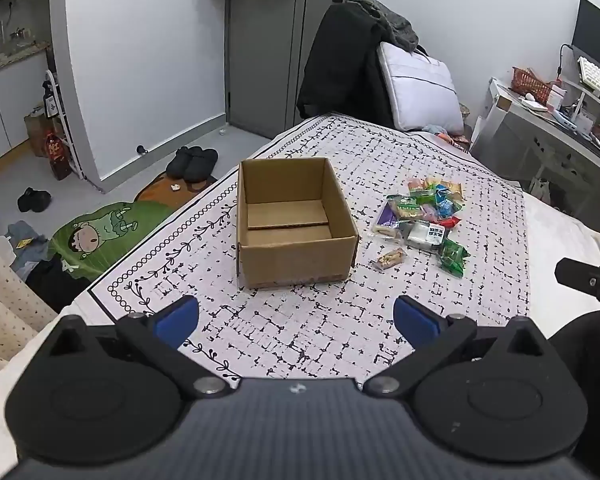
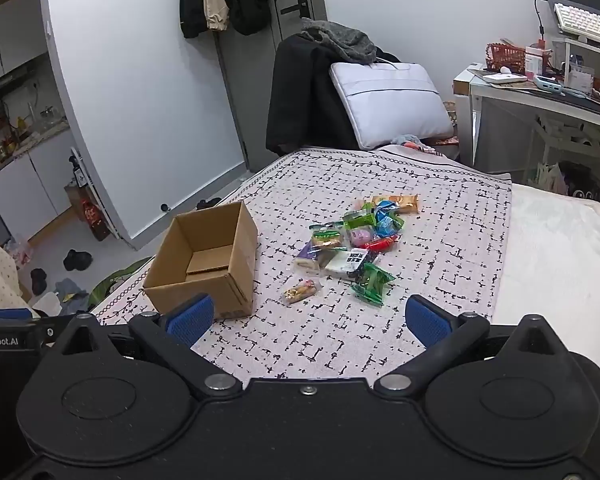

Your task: Organize snacks

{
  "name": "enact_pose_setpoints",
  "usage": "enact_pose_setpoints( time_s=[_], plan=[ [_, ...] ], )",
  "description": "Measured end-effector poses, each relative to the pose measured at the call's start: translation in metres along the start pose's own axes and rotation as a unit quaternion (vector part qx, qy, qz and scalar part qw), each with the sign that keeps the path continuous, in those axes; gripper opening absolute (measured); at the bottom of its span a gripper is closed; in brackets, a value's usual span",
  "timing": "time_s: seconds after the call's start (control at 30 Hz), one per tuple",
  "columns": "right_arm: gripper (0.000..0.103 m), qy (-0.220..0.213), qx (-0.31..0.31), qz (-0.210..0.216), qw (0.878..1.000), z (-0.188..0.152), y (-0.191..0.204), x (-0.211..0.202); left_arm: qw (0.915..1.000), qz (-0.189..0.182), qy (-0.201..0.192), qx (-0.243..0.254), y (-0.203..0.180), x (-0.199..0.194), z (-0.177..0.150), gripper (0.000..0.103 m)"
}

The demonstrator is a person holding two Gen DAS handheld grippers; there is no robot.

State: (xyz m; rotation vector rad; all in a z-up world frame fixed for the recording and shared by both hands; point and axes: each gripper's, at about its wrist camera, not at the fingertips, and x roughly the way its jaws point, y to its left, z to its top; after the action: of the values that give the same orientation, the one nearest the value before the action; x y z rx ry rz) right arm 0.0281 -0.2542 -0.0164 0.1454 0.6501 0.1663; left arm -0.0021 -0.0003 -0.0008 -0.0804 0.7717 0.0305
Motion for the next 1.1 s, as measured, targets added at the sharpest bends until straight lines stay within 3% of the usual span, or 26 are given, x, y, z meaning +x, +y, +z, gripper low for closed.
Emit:
enact_pose_setpoints(
  time_s=[1.1],
  plan=[
    [0.103,-0.015,0.002,-0.006,1.000,0.000,-0.005,-0.008,1.0000,-0.007,-0.001,-0.001,-0.005,-0.005,0.003,0.103]
  ],
)
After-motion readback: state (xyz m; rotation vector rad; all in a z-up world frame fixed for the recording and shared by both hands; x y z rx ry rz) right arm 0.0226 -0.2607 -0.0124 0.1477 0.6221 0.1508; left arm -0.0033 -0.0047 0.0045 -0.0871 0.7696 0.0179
